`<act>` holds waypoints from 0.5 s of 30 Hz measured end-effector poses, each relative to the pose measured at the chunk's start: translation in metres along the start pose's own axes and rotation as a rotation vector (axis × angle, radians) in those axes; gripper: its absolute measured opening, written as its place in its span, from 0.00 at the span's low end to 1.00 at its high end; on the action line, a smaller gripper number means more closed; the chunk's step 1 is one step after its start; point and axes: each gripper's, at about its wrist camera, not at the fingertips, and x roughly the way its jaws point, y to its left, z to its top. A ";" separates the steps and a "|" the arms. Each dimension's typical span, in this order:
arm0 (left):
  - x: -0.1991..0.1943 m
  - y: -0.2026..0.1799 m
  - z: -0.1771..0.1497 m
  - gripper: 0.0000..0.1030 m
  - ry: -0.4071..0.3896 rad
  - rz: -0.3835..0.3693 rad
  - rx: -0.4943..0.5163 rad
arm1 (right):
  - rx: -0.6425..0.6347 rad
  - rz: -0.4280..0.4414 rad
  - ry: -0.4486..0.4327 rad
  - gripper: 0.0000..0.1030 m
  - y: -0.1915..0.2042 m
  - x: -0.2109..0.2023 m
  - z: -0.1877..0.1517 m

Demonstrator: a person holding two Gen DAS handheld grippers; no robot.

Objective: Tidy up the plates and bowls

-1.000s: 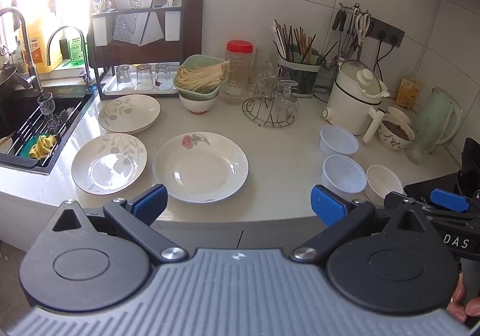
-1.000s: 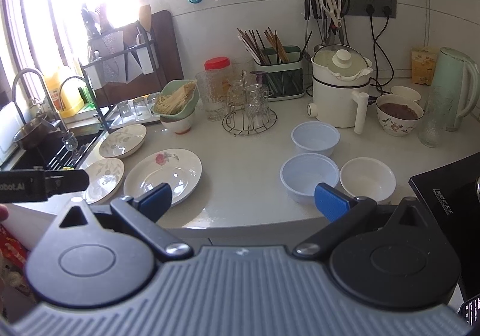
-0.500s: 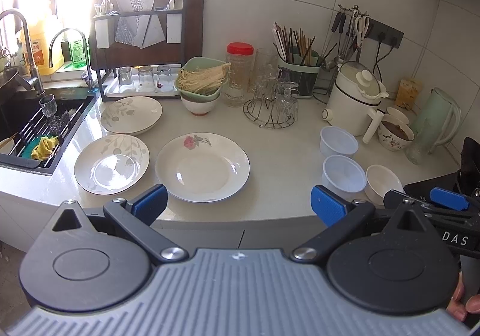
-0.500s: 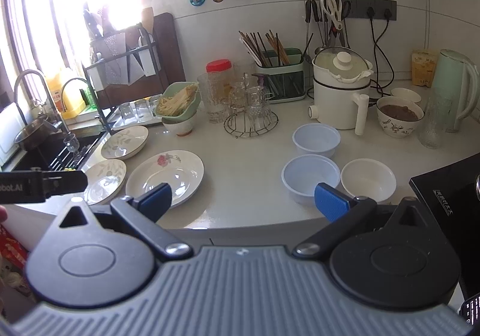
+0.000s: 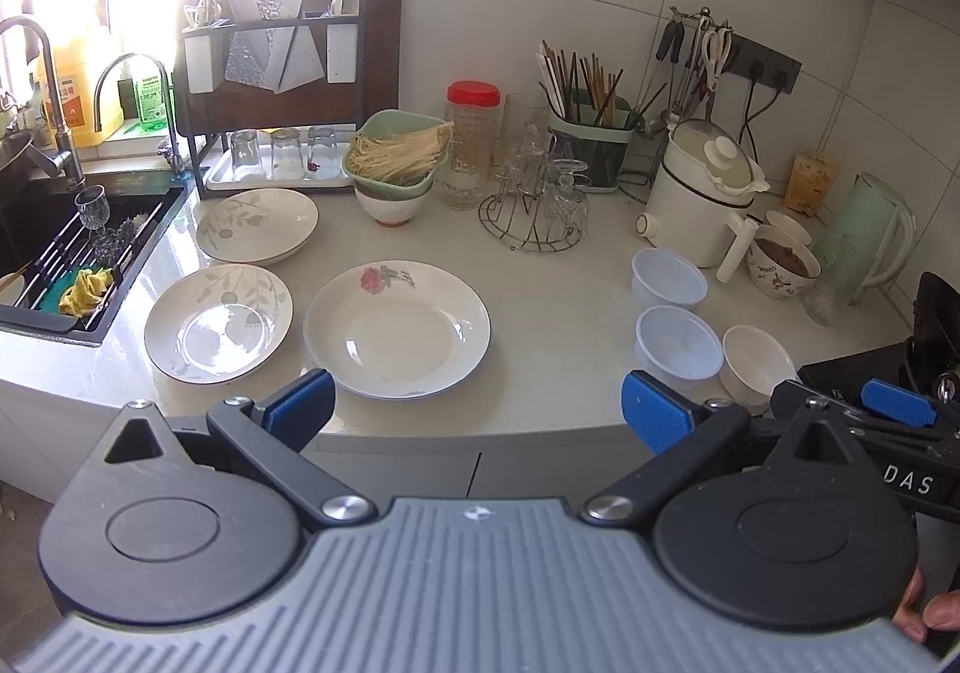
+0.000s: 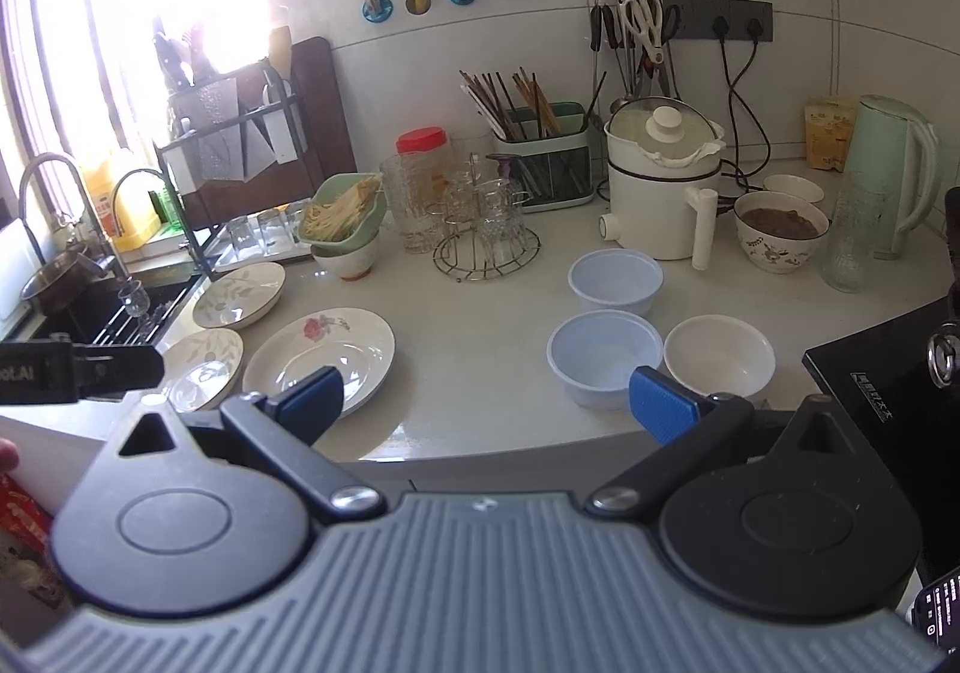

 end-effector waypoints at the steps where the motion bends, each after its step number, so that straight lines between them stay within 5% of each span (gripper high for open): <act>1: 0.001 0.000 -0.001 1.00 0.001 0.004 0.002 | 0.001 0.004 0.003 1.00 0.000 0.000 -0.001; 11: 0.014 0.004 0.001 1.00 0.058 0.007 0.002 | 0.007 0.040 0.013 1.00 -0.003 0.002 -0.002; 15: 0.019 0.007 -0.004 1.00 0.089 0.086 0.035 | 0.007 0.047 0.020 1.00 -0.003 0.006 -0.002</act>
